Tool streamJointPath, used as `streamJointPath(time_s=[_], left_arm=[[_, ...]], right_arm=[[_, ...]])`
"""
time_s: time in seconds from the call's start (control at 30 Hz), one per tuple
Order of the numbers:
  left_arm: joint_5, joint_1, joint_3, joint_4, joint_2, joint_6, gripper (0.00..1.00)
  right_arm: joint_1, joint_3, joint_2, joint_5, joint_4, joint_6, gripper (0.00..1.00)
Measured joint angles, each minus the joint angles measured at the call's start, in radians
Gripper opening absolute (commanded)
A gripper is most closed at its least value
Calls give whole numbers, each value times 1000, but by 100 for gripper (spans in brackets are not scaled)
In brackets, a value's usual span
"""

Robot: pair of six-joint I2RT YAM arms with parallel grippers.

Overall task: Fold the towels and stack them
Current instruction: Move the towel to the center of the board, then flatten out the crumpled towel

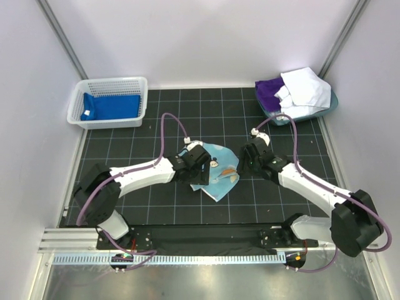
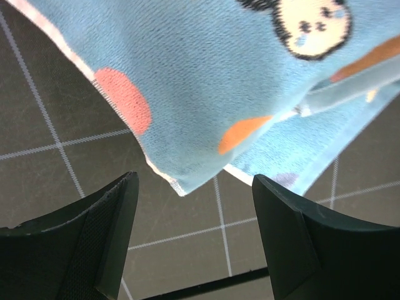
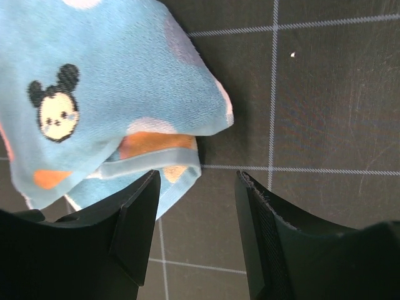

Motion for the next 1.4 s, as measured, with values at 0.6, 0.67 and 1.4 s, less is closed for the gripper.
streamJointPath(time_s=[0.6,0.67,1.4], left_arm=[[-105,-29,-5,12,129,-74,64],[-113,-29,-5,14,135,-75,58],[-138,-31,-13,28,137,-97,4]], right_arm=[[-6,14,277,10,163,3,55],[-6,14,278,10,167,3,55],[-6,14,234,0,180,6,54]])
